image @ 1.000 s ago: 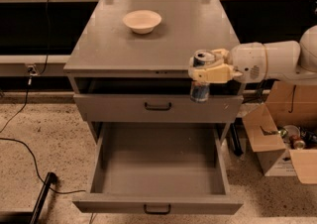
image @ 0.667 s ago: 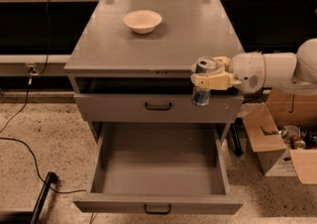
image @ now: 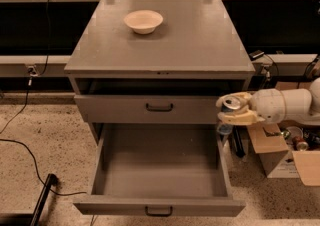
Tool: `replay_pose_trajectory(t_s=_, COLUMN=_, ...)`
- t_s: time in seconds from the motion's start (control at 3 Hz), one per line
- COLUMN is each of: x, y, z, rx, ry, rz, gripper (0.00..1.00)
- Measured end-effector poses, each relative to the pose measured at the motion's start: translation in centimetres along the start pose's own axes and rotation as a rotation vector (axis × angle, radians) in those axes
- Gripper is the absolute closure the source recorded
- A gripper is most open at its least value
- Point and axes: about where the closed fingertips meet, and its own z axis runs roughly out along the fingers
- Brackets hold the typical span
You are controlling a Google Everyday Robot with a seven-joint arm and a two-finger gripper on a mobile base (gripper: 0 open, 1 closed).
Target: Place redbull can into middle drawer
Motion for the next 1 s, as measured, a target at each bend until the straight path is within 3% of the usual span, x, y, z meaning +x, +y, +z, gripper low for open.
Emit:
replay_pose_trajectory(t_s=0.67, x=0.21, y=0.38, z=-0.03, rx=-0.025, ry=-0.004, rz=-0.013, gripper=1.00)
replay_pose_trajectory(t_s=1.0, x=1.02, y=0.71, z=0.62, rx=0.005, ry=0.002, rz=-0.010, gripper=1.00)
